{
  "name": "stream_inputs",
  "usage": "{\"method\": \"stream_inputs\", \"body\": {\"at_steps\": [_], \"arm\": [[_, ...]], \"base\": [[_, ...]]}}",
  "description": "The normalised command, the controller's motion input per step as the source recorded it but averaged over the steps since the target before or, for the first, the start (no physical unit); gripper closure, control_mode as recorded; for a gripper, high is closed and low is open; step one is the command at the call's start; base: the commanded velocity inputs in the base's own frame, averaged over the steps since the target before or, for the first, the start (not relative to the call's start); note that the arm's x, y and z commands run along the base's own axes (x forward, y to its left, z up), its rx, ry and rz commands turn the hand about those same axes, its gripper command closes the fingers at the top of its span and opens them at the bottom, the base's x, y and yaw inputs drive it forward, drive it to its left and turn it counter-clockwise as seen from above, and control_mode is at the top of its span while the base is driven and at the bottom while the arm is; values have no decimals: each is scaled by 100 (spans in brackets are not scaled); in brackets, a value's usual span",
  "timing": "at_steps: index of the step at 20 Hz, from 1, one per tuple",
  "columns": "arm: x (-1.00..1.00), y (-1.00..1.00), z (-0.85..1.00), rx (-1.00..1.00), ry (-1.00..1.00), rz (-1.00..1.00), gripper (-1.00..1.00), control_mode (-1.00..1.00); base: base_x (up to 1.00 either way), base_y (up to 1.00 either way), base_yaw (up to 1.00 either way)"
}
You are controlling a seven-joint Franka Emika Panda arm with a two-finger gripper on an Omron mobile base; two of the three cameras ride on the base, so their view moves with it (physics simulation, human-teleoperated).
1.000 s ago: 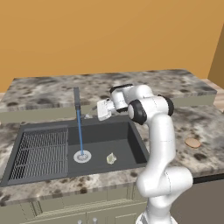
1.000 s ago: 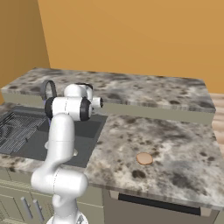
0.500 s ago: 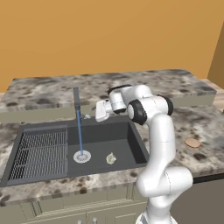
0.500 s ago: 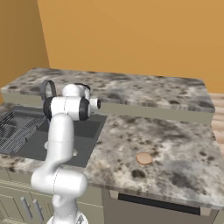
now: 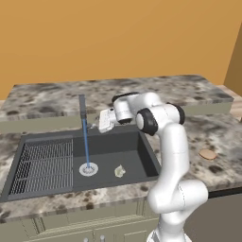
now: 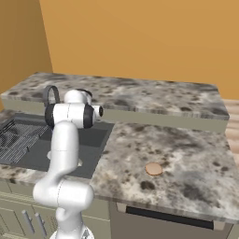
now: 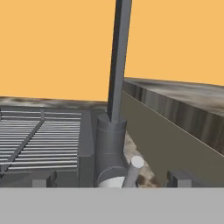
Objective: Turn on the sink faucet. Then move the garlic from the counter to the sink. Turn off the sink. Move the vegetable from the sink to the pot next to the stove. Finally move the pot to the center burner.
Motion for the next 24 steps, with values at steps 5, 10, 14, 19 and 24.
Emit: {"method": "stream_inputs", "body": {"at_steps": [5,10,14,19,24], "arm": [[0,40,0,0,0,9,-100,-100],[0,42,0,0,0,9,-100,-100],[0,52,0,0,0,7,-100,-100],[0,59,0,0,0,4,-100,-100],[0,60,0,0,0,2,-100,-100]], "base": [[0,0,0],[0,0,0],[0,0,0],[0,0,0],[0,0,0]]}}
